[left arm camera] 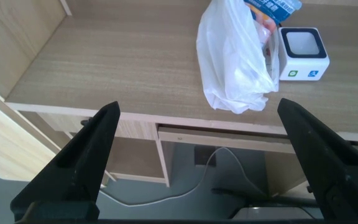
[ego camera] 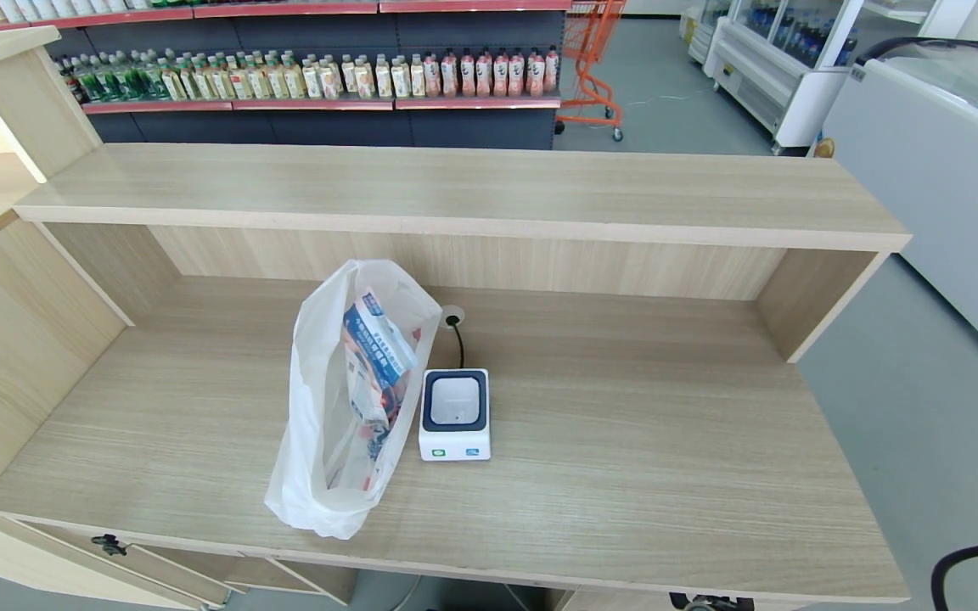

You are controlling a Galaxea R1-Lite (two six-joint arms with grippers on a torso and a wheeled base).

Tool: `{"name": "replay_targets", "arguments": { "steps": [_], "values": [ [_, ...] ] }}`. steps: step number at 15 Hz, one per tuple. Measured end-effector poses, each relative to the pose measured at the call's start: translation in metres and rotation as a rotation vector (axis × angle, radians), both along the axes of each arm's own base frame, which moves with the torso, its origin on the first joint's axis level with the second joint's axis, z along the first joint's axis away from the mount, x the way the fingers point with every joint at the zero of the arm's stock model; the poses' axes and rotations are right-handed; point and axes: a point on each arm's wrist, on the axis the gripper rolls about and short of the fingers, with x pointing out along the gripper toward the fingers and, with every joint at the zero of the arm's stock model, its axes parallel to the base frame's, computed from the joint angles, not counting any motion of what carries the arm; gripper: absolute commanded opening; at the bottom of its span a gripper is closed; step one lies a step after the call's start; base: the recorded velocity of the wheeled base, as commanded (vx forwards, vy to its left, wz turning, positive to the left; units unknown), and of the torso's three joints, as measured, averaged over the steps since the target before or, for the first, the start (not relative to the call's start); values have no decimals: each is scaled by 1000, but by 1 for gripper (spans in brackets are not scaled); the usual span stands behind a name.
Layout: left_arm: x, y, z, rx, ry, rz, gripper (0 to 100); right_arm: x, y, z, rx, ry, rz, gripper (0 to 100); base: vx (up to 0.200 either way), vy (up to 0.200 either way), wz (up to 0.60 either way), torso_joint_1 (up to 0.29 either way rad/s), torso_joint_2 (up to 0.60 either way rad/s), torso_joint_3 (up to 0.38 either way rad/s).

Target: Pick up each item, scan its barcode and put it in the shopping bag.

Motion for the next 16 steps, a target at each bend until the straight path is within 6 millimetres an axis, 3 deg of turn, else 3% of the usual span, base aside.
{"name": "replay_targets", "arguments": {
  "steps": [11, 14, 16],
  "values": [
    [0, 0, 0, 0, 0, 0, 100, 0, 0, 6, 21, -27, -5, 0, 0, 0, 0, 0, 0, 0],
    [0, 0, 0, 0, 0, 0, 100, 6, 2, 17, 53, 105, -88, 0, 0, 0, 0, 0, 0, 0],
    [0, 0, 0, 0, 0, 0, 100, 16, -4, 34, 122, 355, -284, 0, 0, 0, 0, 0, 0, 0]
  ]
}}
